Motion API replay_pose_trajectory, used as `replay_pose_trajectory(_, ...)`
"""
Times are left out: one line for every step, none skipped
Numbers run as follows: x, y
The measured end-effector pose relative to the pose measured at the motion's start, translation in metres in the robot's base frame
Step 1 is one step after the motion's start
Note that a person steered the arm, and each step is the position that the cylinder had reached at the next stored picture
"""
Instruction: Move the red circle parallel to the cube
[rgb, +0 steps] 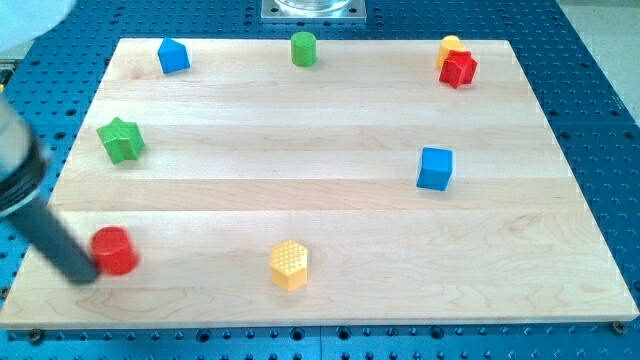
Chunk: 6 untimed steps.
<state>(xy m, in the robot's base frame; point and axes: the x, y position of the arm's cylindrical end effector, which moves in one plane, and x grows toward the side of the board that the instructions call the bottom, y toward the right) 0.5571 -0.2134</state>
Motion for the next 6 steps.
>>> replay_pose_trajectory(-0.051,0.061)
replay_pose_trajectory(-0.051,0.067)
replay_pose_trajectory(-0.029,0.029)
replay_pose_trajectory(-0.003,0.057)
replay_pose_trajectory(-0.021,0.115)
replay_pose_trajectory(-0.077,0.155)
